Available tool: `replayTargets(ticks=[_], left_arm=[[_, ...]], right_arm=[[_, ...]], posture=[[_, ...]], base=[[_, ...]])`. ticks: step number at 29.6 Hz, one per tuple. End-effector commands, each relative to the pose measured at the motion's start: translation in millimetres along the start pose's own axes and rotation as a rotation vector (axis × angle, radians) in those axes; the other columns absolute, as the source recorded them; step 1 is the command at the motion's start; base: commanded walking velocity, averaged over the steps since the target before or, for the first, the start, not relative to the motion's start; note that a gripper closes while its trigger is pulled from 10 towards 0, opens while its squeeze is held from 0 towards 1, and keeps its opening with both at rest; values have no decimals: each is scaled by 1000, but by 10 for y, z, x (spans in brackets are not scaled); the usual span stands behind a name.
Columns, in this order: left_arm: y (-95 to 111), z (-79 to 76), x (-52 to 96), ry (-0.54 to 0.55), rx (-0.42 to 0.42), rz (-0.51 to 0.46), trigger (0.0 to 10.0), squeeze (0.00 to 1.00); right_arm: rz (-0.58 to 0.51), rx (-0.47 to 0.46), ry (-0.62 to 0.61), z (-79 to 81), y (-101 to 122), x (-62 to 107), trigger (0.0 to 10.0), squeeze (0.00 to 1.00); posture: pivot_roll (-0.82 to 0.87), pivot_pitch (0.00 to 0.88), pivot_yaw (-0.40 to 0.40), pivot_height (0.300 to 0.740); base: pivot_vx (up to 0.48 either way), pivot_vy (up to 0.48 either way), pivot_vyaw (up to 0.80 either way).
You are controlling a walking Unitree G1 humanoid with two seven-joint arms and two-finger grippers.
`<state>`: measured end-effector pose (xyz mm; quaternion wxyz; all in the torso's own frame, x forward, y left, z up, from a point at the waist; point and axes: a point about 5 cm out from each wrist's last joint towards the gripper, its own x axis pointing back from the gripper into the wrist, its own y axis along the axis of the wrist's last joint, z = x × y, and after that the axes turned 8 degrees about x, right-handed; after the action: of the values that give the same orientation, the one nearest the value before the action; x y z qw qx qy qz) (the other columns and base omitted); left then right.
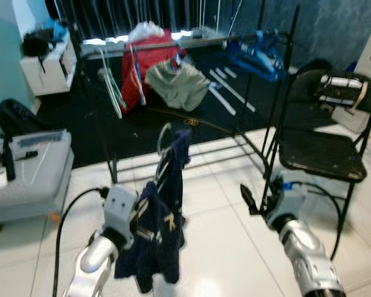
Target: Hang hanger
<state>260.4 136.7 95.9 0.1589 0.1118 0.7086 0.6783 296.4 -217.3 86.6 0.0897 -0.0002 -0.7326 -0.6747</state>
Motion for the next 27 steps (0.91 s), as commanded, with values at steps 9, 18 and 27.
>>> replayTargets(ticks=[9, 18, 27], left_arm=[[152, -155, -40, -80, 6, -49, 10000, 0], [216, -177, -67, -81, 22, -67, 10000, 0], [197, -79, -89, 6, -16, -28, 10000, 0]], right_arm=[[-3, 3, -11, -26, 13, -6, 10000, 0], [-7, -5, -8, -22, 17, -10, 10000, 0], [-32, 5, 16, 0, 42, -3, 10000, 0]], posture=[[-112, 0, 39, 740], [-111, 0, 41, 740], [-114, 0, 44, 740]], base=[[480, 0, -756], [480, 0, -755], [480, 0, -78]])
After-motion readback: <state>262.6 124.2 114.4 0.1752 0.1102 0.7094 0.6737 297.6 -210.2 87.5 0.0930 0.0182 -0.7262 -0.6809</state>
